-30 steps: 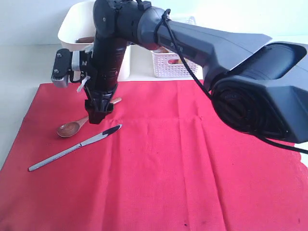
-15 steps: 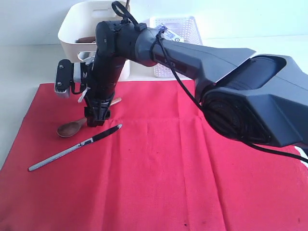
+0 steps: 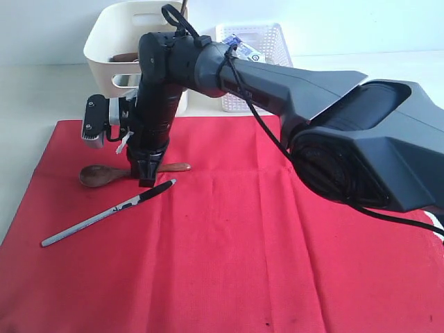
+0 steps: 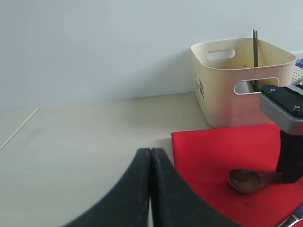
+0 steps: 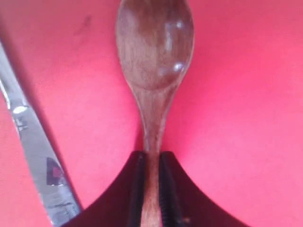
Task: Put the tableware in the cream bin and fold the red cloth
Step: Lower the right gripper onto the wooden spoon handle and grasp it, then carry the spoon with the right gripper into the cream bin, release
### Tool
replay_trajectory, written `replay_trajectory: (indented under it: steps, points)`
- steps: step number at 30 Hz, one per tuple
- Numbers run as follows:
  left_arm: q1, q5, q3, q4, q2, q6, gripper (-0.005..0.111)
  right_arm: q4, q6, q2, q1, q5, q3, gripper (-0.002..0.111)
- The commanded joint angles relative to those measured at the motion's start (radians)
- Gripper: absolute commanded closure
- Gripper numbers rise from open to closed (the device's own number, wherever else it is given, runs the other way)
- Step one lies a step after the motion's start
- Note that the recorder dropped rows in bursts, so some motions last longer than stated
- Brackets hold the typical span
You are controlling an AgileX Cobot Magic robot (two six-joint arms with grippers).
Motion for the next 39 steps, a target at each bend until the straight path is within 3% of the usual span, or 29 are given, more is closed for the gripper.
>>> replay_trajectory:
  steps: [1, 13, 17, 24, 29, 33, 39]
  points:
    - [-0.005, -0.001, -0.001, -0.005, -0.006, -0.001, 0.106, 0.0, 0.037, -0.022, -0.001, 0.043, -0.005, 0.108]
    - [-0.005, -0.001, -0.001, -0.005, -0.006, -0.001, 0.106, 0.001, 0.131, -0.202, -0.001, 0.02, -0.005, 0.108]
    - [-0.005, -0.001, -0.001, -0.005, -0.006, -0.001, 0.106, -0.028, 0.247, -0.264, -0.001, -0.224, -0.005, 0.108]
    - [-0.005, -0.001, -0.001, -0.005, -0.006, -0.001, 0.106, -0.172, 0.592, -0.226, -0.034, -0.825, -0.005, 0.108]
    - [-0.005, -0.001, -0.001, -0.005, -0.006, -0.001, 0.106, -0.172, 0.745, -0.137, -0.085, -0.954, -0.005, 0.108]
    - [-0.005, -0.001, -0.001, -0.005, -0.006, -0.001, 0.106, -0.181, 0.786, -0.109, -0.085, -0.981, -0.005, 0.092]
    - [-0.005, -0.001, -0.001, -0.005, -0.006, -0.001, 0.106, -0.181, 0.781, -0.114, -0.085, -0.981, -0.005, 0.046]
